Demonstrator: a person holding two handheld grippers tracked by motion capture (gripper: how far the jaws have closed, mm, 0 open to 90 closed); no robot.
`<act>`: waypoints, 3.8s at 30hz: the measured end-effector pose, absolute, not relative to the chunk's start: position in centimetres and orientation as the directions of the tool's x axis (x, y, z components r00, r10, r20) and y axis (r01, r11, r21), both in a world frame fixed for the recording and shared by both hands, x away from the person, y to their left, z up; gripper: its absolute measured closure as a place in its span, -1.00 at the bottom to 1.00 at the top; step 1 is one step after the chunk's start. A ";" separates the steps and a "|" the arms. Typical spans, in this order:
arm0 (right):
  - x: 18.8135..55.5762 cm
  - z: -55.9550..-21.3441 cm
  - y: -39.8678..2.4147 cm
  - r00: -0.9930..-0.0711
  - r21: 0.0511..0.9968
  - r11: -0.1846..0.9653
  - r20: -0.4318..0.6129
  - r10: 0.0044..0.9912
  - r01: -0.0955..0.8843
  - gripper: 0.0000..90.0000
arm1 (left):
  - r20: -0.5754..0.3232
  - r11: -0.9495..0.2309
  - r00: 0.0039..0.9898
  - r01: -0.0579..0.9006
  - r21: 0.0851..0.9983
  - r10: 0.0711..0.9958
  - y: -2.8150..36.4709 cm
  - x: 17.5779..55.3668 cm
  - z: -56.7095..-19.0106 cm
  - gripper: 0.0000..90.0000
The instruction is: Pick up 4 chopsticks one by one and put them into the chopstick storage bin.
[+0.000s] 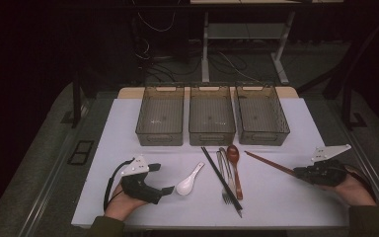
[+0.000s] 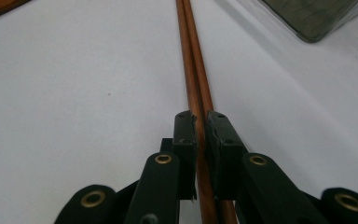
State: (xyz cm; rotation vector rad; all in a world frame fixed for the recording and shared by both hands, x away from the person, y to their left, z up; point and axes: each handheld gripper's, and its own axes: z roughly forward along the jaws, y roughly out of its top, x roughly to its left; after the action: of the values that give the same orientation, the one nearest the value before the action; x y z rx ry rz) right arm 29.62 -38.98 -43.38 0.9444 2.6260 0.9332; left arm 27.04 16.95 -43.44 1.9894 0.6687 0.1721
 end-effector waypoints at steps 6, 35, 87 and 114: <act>29.7 -43.5 -39.0 -0.780 0.618 0.603 0.026 0.625 0.504 0.82 | -0.156 -0.361 0.840 0.381 0.851 0.519 16.9 27.1 -43.5 -0.89; 30.0 -44.1 -38.5 -0.799 0.593 0.631 0.037 0.600 0.501 0.82 | -0.160 -0.364 0.843 0.382 0.850 0.513 16.8 27.0 -43.5 -0.89; 30.0 -42.0 -37.7 -0.821 0.707 0.545 0.089 0.564 0.451 0.87 | -0.149 -0.366 0.840 0.378 0.850 0.522 16.7 27.2 -43.7 -1.00; 31.9 -40.3 -32.5 -0.820 0.775 0.451 0.147 0.553 0.443 0.87 | -0.166 -0.379 0.834 0.404 0.832 0.525 16.3 27.4 -44.2 -1.00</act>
State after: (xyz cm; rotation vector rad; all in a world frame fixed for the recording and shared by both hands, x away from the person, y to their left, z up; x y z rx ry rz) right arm 31.87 -32.53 -40.30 0.8851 2.5660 1.3121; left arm 27.36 16.29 -44.15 2.0186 0.6845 0.1532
